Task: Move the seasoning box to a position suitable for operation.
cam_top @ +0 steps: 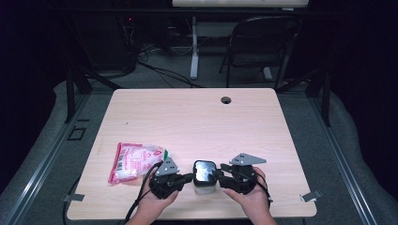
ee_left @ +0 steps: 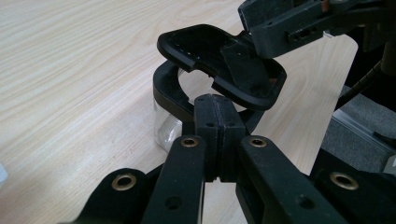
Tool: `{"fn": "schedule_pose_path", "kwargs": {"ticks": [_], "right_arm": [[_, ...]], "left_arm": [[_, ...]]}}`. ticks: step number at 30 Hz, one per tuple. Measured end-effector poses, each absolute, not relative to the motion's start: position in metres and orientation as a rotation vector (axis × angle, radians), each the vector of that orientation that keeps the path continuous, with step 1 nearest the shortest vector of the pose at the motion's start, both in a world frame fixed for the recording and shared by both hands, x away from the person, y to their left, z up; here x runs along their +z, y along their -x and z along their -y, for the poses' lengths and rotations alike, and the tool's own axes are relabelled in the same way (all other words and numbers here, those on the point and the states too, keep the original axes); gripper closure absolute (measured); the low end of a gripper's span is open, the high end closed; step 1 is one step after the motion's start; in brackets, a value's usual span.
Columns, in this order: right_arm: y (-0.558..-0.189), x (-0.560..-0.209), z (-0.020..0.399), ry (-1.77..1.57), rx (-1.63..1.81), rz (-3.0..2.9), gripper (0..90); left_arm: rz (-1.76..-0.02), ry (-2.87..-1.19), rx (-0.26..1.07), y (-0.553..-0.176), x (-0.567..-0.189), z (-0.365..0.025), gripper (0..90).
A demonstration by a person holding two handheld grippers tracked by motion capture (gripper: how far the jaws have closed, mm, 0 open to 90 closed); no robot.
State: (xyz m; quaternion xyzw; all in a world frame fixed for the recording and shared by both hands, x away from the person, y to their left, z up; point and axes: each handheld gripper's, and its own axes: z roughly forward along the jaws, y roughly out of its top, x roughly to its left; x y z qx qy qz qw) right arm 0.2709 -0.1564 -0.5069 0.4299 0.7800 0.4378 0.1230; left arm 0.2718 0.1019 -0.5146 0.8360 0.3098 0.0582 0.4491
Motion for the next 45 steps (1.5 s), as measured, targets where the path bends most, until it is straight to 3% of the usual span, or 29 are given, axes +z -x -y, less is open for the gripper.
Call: {"fn": "schedule_pose_path", "kwargs": {"ticks": [6,16,27,30,31,37,45], "right_arm": [[-0.271,-0.506,0.155,-1.22,1.286,-2.292,46.1],[-0.268,-0.499,0.158,-1.18,1.261,-2.288,51.0],[-0.252,-0.492,0.17,-1.195,1.245,-2.286,50.1],[-0.247,-0.492,0.173,-1.204,1.249,-2.286,54.2],[-0.243,-0.493,0.175,-1.218,1.242,-2.294,61.2],[-0.235,-0.497,0.178,-1.232,1.268,-2.28,75.8],[-0.231,-0.497,0.176,-1.219,1.24,-2.29,86.4]], "left_arm": [[-0.759,-2.079,0.158,-0.273,-0.511,-0.1,90.0],[-0.736,-2.066,0.16,-0.274,-0.501,-0.094,89.3],[-0.697,-2.076,0.171,-0.276,-0.489,-0.082,88.6],[-0.69,-2.079,0.173,-0.276,-0.487,-0.08,88.6],[-0.689,-2.074,0.173,-0.276,-0.487,-0.079,88.4],[-0.678,-2.079,0.179,-0.277,-0.483,-0.074,88.2],[-0.664,-2.082,0.178,-0.279,-0.481,-0.069,87.6]]}}
